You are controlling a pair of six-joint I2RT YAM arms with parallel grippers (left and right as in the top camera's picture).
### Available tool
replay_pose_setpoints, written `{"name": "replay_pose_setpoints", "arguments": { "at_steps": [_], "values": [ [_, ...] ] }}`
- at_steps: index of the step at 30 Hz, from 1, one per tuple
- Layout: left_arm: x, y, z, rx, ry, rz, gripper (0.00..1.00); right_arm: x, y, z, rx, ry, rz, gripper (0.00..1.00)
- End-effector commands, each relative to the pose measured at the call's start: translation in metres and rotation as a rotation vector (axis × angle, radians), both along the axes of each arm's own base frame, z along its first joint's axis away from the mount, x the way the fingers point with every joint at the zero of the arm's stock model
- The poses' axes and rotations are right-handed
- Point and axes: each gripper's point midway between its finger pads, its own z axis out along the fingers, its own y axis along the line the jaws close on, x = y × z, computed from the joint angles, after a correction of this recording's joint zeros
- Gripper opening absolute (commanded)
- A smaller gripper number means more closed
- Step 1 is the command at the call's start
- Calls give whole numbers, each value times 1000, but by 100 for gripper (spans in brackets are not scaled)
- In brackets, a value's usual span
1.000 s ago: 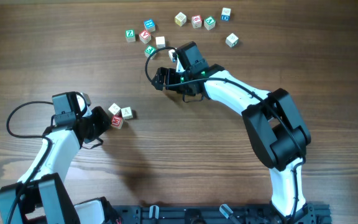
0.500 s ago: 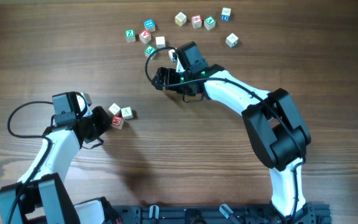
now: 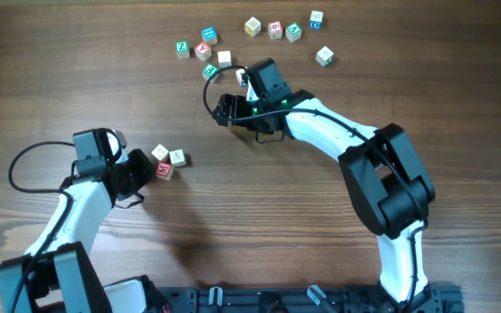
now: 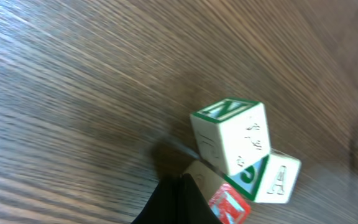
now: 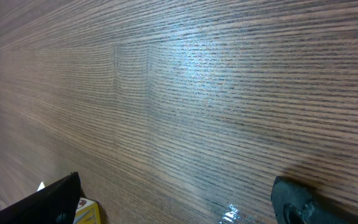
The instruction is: Form a circle
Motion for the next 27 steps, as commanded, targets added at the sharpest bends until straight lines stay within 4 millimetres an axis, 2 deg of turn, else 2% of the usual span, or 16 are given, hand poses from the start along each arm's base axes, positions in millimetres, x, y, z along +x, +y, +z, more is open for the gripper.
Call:
{"name": "replay_pose_setpoints", "arguments": {
  "at_steps": [1, 2, 4, 6, 7, 9, 20, 27],
  "values": [
    [-14, 20, -11, 99, 83, 64, 4, -13, -37, -60, -152, 99, -77, 99],
    [-20, 26, -13, 123, 121, 97, 4, -13, -37, -60, -151, 99, -78, 100],
    [-31, 25, -16, 121, 168, 102, 4, -13, -37, -60, -151, 99, -78, 99],
    [-36, 10, -16, 58, 177, 38, 4, -13, -37, -60, -151, 99, -78, 99],
    [-35, -1, -14, 15, 160, -25, 4, -13, -37, -60, -151, 99, -77, 99],
    [-33, -10, -12, -29, 139, -68, 4, -13, -37, -60, -151, 100, -77, 100],
    [-28, -12, -10, -37, 115, -73, 4, -13, -37, -60, -151, 100, -77, 100],
    [-23, -21, -5, -80, 75, -117, 4, -13, -37, -60, -151, 99, -77, 99]
  ]
}}
